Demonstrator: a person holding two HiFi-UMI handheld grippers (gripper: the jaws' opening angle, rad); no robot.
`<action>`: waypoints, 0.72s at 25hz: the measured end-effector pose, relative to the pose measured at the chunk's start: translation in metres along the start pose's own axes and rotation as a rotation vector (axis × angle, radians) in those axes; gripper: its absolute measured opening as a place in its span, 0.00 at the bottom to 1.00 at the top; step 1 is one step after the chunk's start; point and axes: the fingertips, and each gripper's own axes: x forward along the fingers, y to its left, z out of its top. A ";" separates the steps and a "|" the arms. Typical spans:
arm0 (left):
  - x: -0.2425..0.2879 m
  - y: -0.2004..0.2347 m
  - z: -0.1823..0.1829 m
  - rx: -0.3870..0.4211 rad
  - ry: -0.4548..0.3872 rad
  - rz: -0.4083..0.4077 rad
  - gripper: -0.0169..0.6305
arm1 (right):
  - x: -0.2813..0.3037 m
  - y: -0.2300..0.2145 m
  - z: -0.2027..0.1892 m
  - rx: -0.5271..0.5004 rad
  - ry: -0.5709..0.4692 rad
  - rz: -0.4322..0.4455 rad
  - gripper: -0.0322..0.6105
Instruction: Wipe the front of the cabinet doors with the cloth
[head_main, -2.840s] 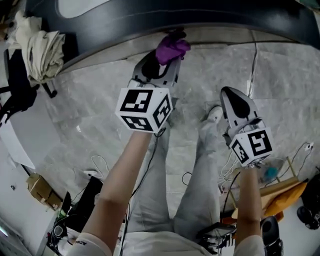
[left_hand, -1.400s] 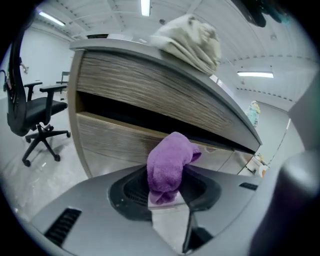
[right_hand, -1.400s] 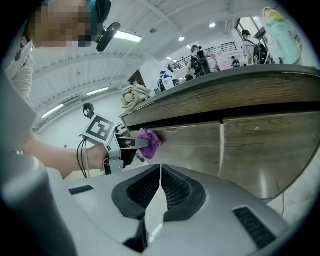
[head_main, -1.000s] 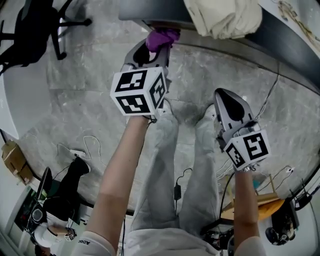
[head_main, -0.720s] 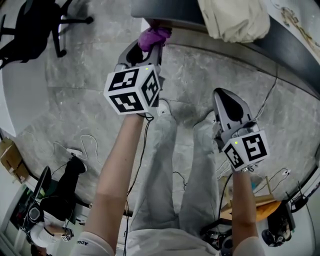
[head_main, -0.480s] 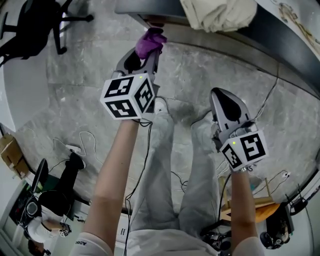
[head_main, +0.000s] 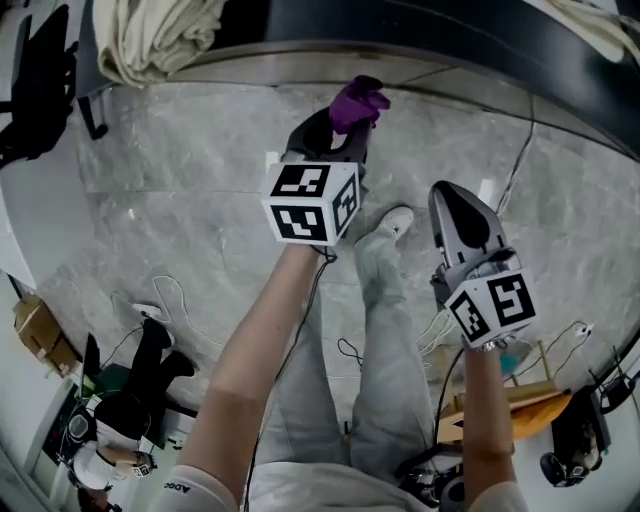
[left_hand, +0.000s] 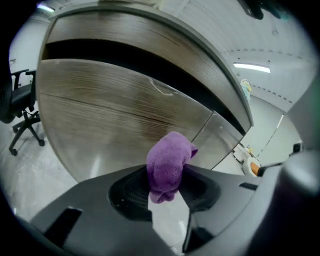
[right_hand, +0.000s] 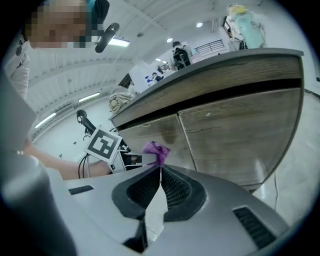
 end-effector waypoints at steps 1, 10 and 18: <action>0.011 -0.012 0.000 0.004 0.006 -0.018 0.25 | -0.004 -0.009 -0.001 0.007 -0.003 -0.007 0.10; 0.069 -0.046 -0.002 0.027 0.049 -0.034 0.25 | -0.028 -0.056 -0.016 0.050 -0.017 -0.042 0.10; 0.053 -0.001 0.006 0.002 0.063 -0.017 0.25 | -0.010 -0.039 -0.017 0.044 -0.012 -0.062 0.10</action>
